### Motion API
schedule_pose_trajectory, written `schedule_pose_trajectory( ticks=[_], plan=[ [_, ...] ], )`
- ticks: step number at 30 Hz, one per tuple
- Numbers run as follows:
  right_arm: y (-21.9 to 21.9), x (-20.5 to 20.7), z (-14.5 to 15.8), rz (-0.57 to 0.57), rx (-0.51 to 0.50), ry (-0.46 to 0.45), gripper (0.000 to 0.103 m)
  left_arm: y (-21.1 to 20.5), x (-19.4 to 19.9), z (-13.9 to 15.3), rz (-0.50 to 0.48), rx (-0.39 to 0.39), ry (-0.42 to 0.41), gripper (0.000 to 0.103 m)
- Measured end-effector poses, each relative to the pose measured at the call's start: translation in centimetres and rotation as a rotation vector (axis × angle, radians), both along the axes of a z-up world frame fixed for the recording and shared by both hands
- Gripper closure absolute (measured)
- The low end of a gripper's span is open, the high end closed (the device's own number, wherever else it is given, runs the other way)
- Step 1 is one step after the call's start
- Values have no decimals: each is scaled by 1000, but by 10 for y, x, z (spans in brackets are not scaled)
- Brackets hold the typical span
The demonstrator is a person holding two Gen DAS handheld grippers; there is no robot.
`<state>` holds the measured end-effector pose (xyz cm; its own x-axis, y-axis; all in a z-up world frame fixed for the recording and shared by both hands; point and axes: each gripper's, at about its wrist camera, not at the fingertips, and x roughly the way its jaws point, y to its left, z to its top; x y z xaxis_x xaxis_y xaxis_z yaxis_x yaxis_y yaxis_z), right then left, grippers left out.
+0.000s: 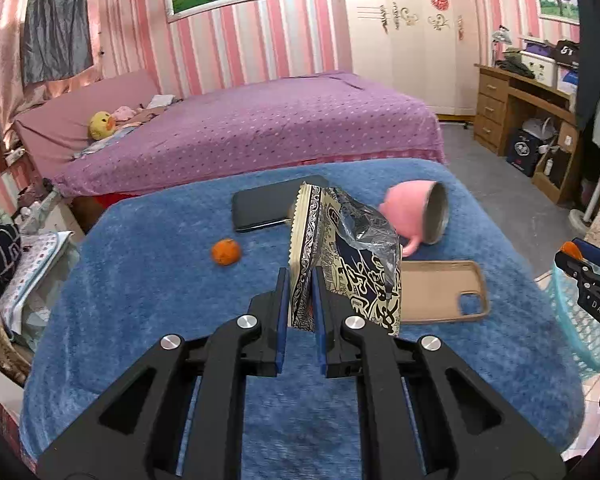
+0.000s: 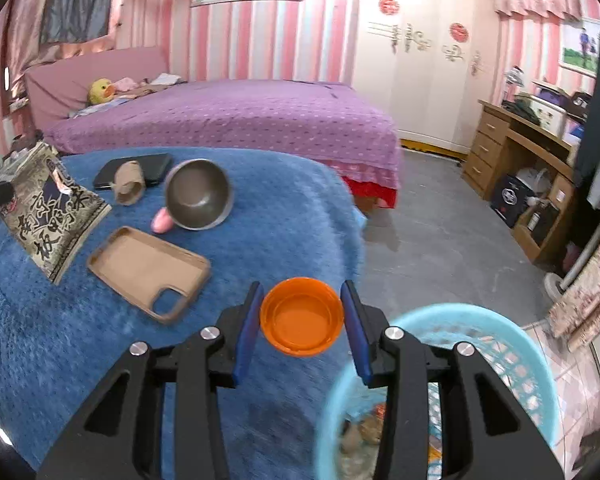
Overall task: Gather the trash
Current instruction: 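Carry the snack packet and orange lid in both grippers over the basket, then open the left gripper over the basket while the right opens to drop the lid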
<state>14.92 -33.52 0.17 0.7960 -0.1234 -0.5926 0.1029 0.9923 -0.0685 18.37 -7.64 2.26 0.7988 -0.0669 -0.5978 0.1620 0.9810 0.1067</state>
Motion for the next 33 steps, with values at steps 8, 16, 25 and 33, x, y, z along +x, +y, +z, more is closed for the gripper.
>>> schedule_pose_trajectory(
  ticks=[8, 16, 25, 33],
  plan=[
    [-56, -42, 6, -118, 5, -17, 63, -37, -12, 3, -105, -67, 32, 93],
    [-103, -74, 1, -217, 7, -18, 63, -89, -22, 3, -199, -105, 45, 93],
    [-146, -103, -4, -306, 22, -26, 63, -182, -43, -12, -312, -93, 64, 93],
    [-168, -123, -12, -345, 56, -28, 63, -257, -63, -40, -392, -37, 75, 92]
  ],
)
